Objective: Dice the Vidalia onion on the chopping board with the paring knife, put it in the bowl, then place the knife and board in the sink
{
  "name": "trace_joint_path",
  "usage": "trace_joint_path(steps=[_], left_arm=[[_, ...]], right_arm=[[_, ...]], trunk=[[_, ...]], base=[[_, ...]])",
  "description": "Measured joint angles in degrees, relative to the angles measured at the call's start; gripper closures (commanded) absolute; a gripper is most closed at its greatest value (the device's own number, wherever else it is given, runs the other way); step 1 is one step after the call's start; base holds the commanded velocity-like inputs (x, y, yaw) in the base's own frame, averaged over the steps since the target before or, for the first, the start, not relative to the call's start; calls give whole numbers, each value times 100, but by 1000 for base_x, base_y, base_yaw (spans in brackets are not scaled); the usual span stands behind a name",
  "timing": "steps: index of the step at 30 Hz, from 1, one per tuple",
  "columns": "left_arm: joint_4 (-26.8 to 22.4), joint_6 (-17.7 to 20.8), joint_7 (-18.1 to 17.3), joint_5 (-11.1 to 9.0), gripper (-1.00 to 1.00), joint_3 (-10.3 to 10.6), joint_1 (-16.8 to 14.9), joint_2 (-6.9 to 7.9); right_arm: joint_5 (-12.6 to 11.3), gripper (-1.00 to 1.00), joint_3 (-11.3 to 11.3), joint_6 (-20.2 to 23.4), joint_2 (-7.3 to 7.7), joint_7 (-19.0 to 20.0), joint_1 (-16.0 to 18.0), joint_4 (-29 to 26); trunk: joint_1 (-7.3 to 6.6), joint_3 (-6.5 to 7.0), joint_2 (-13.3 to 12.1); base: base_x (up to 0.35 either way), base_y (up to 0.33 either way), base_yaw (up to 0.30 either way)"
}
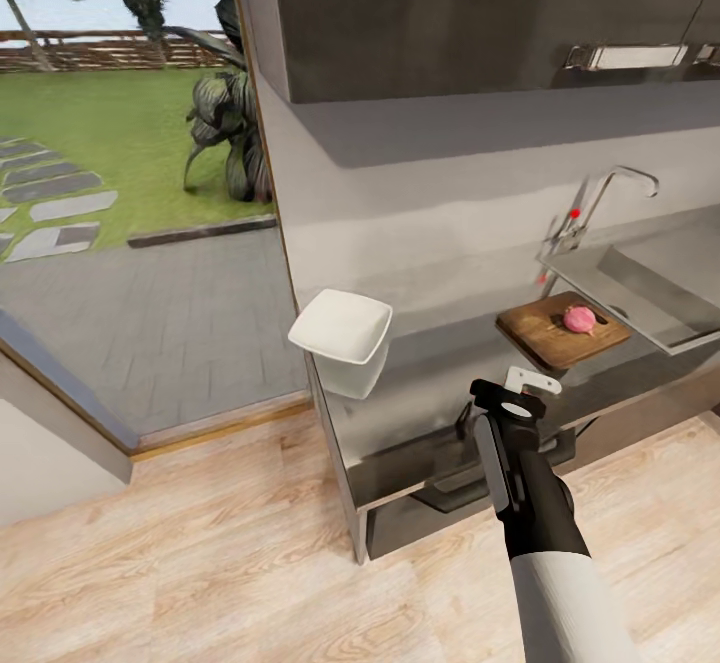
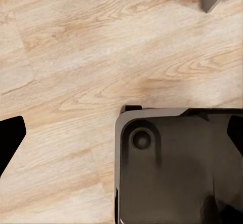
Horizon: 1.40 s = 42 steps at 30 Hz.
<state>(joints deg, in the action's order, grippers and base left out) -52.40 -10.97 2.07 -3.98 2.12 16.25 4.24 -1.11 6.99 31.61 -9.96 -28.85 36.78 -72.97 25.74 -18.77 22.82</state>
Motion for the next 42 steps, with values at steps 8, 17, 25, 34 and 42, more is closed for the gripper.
trace_joint_path(steps=[8,17,25,34,42], left_arm=[[-9,0,0,0,-100,1,0,0],[6,1,0,0,-100,2,-1,0],[8,1,0,0,-100,2,-1,0],[8,0,0,0,-100,1,0,0],[-15,1,0,1,-100,-1,0,0]], right_arm=[[0,-100,0,-5,0,2,0,0],[-1,-100,1,-8,0,5,-1,25],[-8,-100,1,-15,1,23,-1,98],[-613,-100,2,7,-1,49,0,106],[-660,-100,-8,3,0,60,0,106]], trunk=[[0,0,0],[0,3,0],[0,27,0],[0,55,0],[0,57,0]], base=[[8,0,0],[0,0,-78],[0,0,-251],[0,0,-158],[0,39,-10]])
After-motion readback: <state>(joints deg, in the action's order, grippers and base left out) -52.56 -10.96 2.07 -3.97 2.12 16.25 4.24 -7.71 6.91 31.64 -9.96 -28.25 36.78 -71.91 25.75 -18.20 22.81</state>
